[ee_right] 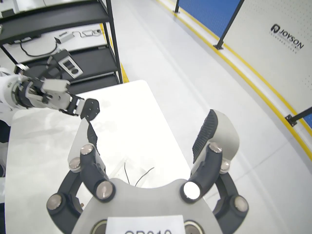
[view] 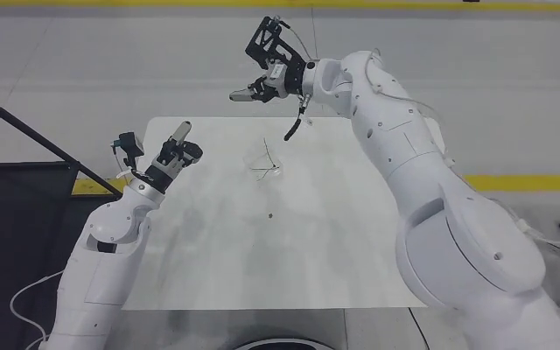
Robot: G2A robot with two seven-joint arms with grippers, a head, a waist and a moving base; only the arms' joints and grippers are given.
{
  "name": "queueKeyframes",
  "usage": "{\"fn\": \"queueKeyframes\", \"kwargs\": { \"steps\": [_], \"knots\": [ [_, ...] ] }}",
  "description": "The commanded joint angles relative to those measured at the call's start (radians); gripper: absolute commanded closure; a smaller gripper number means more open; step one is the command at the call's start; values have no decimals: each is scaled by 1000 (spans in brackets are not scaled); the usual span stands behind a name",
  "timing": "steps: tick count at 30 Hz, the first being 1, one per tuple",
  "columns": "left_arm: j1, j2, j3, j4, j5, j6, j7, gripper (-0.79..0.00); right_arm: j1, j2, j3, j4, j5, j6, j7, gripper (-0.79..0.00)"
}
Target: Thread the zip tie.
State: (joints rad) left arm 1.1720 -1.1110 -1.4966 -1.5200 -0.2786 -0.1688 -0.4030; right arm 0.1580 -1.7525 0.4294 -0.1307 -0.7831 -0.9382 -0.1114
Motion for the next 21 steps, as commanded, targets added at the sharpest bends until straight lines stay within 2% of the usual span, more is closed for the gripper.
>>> {"fn": "queueKeyframes", "kwargs": {
  "steps": [1,4,8,13,17,21],
  "knots": [
    [0,0,0,0,0,0,0,-785,2,13,2,-11,-12,-12,-35,-785],
    [0,0,0,0,0,0,0,-785,-12,31,13,-65,-12,-36,-65,-785],
    [0,0,0,0,0,0,0,-785,-54,64,31,-189,-12,-27,-42,-785],
    [0,0,0,0,0,0,0,-785,-165,146,93,-462,10,37,81,-785],
    [0,0,0,0,0,0,0,-785,-340,257,220,-828,34,198,317,-785],
    [0,0,0,0,0,0,0,-785,-649,388,473,-1365,18,371,622,-785]
  ]
}}
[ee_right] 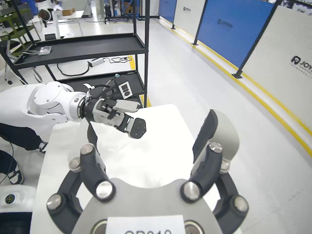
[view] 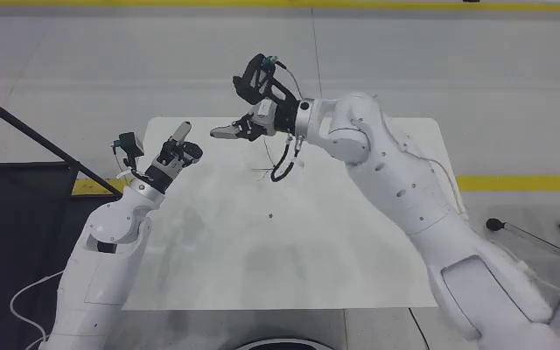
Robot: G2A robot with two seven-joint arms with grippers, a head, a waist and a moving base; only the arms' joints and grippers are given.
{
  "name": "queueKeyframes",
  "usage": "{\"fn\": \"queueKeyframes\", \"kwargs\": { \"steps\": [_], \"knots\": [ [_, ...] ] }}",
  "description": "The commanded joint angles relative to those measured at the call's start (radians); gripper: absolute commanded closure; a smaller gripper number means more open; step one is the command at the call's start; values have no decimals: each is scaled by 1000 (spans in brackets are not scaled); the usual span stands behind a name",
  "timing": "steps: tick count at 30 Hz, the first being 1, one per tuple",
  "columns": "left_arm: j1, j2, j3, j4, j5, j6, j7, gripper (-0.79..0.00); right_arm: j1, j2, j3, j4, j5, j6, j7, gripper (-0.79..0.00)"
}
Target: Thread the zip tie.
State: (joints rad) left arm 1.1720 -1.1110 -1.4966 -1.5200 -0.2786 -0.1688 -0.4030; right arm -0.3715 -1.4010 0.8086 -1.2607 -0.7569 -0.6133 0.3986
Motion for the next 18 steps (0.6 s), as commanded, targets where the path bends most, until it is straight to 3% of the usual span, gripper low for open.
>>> {"fn": "queueKeyframes", "kwargs": {
  "steps": [1,4,8,14,18],
  "knots": [
    [0,0,0,0,0,0,0,-785,-208,62,164,-362,-15,66,172,-785],
    [0,0,0,0,0,0,0,-785,-425,111,337,-612,-10,59,261,-785],
    [0,0,0,0,0,0,0,-785,-585,139,463,-749,6,17,263,-785],
    [0,0,0,0,0,0,0,-785,-702,156,590,-756,34,-59,112,-785],
    [0,0,0,0,0,0,0,-785,-715,160,615,-725,23,-68,94,-784]
  ]
}}
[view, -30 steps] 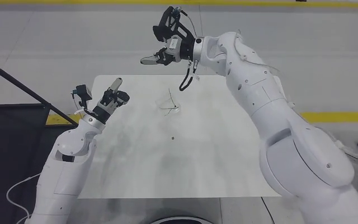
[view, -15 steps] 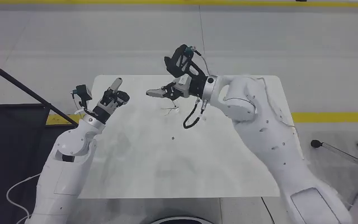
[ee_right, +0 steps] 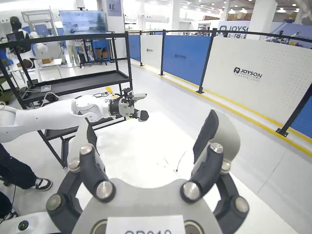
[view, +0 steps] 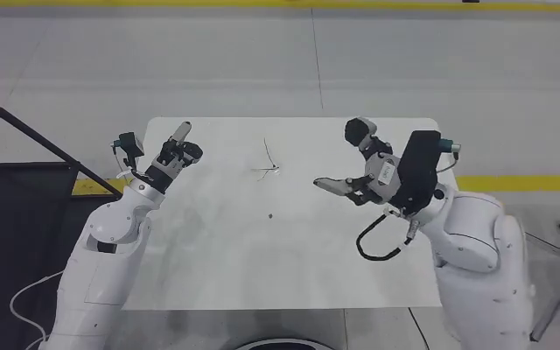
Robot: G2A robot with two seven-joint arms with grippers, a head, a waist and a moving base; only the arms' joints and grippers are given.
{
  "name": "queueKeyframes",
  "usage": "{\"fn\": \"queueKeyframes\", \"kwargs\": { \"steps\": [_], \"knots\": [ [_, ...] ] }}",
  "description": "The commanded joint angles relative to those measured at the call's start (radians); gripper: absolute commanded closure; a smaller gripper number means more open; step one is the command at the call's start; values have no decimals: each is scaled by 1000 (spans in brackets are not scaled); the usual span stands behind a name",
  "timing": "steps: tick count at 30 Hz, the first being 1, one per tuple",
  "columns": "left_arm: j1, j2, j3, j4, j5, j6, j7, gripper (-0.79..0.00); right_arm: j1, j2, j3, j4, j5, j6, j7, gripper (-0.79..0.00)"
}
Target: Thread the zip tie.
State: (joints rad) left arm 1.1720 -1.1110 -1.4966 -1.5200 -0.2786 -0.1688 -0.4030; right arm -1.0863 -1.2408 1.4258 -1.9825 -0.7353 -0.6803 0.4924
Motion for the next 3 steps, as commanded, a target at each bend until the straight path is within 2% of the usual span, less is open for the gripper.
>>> {"fn": "queueKeyframes", "kwargs": {
  "steps": [1,3],
  "knots": [
    [0,0,0,0,0,0,0,-785,0,0,0,0,0,0,0,-785],
    [0,0,0,0,0,0,0,-785,1,0,-1,-2,0,1,2,-784]
  ]
}}
